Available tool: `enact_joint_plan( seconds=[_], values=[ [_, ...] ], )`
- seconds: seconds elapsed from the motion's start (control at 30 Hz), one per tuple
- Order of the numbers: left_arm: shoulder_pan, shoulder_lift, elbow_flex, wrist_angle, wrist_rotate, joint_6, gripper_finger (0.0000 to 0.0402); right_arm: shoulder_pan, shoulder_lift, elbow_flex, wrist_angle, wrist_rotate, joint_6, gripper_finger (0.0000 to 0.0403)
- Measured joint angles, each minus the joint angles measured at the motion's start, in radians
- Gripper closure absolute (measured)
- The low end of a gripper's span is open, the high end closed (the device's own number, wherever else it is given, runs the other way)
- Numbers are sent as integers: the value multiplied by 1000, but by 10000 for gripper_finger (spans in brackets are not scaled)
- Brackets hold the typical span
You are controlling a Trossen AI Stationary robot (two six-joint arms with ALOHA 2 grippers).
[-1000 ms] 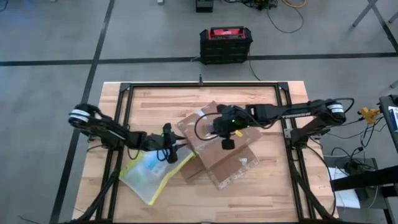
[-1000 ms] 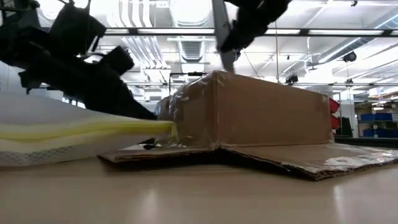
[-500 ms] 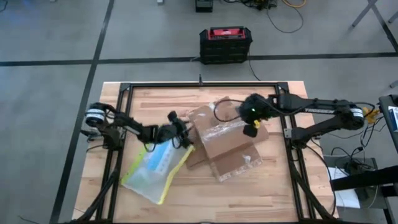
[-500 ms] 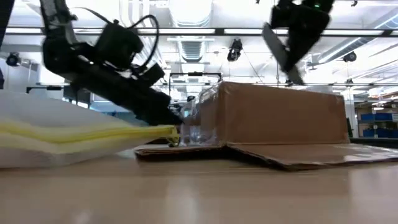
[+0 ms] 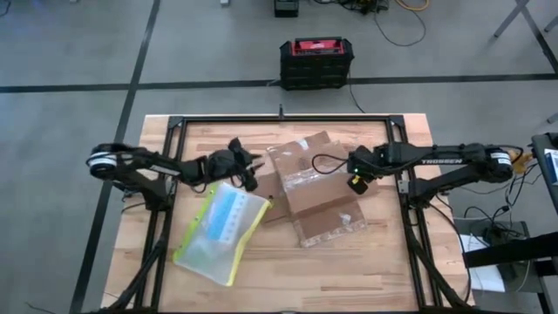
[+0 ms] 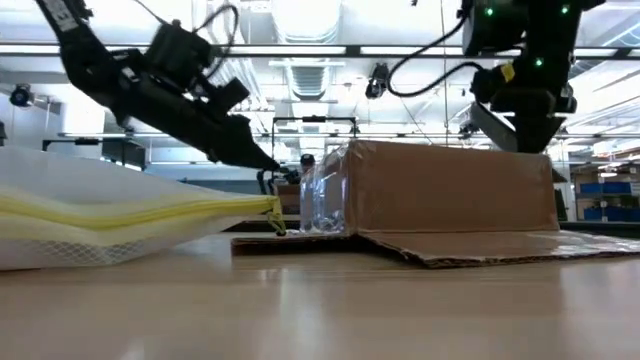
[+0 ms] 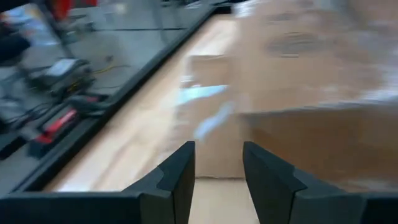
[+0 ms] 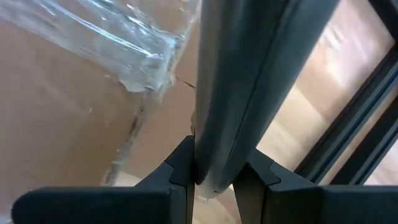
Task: Unpack boxes
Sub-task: Break down the brown box using the gray cutter
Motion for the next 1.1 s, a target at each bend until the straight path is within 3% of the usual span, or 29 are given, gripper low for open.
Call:
enact_joint_plan(
  seconds=[0.13,0.27,0.4,0.5,0.6,0.87,1.1],
  values=[
    [-90,6,-2,16,1,0,283,62,-3,13,83,-64,22,347],
    [-109,-1,7,25,-4,-8,283,121,1,63,134,-131,23,347],
    [-107,-52,15,25,20,38,283,150,-5,159,53,-48,-11,347],
    [-108,-74,17,24,82,46,281,151,-6,203,86,6,-155,347],
    [-108,-73,26,29,158,-20,268,150,-4,200,267,-14,-330,347],
    [-108,38,103,27,259,-99,194,54,65,92,864,-345,-717,347],
    [-109,79,138,-20,285,-103,162,36,218,79,1036,-426,-862,347]
  ],
)
